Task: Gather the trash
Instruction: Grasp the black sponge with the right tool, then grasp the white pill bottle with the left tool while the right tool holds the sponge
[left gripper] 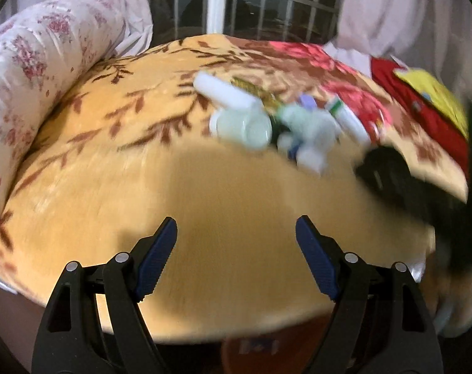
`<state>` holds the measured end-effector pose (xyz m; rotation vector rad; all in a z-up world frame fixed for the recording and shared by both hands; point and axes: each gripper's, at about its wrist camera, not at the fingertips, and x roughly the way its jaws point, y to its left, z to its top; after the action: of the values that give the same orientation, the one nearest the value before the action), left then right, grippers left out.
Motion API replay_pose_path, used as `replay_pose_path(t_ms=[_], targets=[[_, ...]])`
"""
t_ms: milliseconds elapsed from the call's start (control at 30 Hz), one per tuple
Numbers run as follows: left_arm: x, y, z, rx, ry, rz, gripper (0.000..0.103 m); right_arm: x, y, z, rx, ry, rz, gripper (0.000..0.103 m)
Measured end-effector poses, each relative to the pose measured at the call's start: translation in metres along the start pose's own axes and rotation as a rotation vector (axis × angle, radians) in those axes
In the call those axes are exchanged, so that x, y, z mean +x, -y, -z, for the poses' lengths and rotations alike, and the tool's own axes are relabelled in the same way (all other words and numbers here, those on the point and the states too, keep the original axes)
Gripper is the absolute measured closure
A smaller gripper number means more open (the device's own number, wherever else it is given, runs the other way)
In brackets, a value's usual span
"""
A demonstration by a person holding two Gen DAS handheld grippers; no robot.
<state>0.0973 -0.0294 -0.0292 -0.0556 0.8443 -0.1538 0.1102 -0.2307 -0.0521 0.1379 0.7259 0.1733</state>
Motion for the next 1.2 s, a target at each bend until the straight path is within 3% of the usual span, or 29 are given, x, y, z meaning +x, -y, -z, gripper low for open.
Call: replay_pose_path(t_ms=[200,300,400,533,700,833,967,1200], targets=[[0.039,0.006,-0.049,-0.089,-0.036,-0.023,0.026,-0.014,0.022,0.009,0.105,0.003,-0.082,0.054],[0.060,0.018,-0.055,-0.041,-0.084,-0.061,0.026,-0.018,0.026,0.011,0.109,0.012,-0.094,0.054],[0.076,0.025,-0.058,0.008,-0.093,-0.149,0.026,-0.018,0.025,0.011,0.096,0.015,-0.101,0.054],[0.096,0.010,-0.067,-0.052,-0.142,-0.163,0.025,-0.016,0.028,0.011,0.102,0.018,-0.115,0.054],[0.098,0.006,-0.076,-0.076,-0.131,-0.175,0.019,-0.013,0.027,0.012,0.093,0.023,-0.116,0.054],[0.086,-0.005,-0.074,-0.089,-0.081,-0.257,0.019,-0.012,0.026,0.011,0.084,0.026,-0.114,0.054],[0.080,-0.029,-0.066,-0.148,-0.084,-0.250,0.019,-0.011,0.026,0.011,0.081,0.026,-0.118,0.053],[0.088,-0.037,-0.074,-0.127,-0.101,-0.240,0.019,-0.008,0.023,0.010,0.063,0.024,-0.109,0.053]])
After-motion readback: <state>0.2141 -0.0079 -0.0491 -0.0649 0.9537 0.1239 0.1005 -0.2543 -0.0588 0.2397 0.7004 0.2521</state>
